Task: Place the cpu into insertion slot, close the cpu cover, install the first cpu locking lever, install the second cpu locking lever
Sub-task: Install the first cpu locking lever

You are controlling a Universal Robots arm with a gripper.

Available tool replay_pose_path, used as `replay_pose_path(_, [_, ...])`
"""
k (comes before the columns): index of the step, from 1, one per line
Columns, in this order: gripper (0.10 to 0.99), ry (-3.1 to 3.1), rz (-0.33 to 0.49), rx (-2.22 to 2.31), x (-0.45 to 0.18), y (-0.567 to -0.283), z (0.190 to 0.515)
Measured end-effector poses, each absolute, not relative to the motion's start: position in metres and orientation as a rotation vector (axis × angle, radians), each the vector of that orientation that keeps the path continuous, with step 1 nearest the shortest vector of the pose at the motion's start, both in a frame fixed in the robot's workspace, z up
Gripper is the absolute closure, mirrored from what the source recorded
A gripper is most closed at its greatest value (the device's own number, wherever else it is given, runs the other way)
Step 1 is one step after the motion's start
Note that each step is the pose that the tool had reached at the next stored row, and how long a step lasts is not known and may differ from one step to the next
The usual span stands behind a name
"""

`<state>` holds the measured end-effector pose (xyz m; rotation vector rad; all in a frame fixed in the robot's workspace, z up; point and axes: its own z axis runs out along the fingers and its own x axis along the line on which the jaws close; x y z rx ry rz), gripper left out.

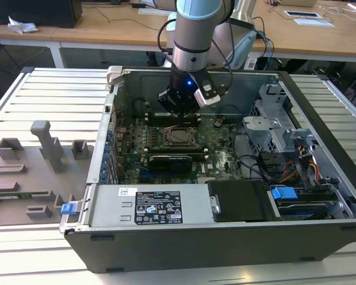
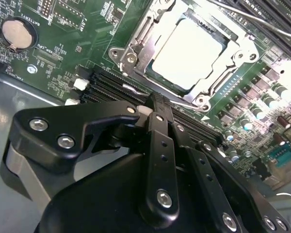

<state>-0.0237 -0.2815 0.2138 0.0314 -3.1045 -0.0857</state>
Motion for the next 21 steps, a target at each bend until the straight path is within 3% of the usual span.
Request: replay_pose_path(21, [0.976, -3.102, -0.084, 0.031, -0.013, -0.285, 0.203])
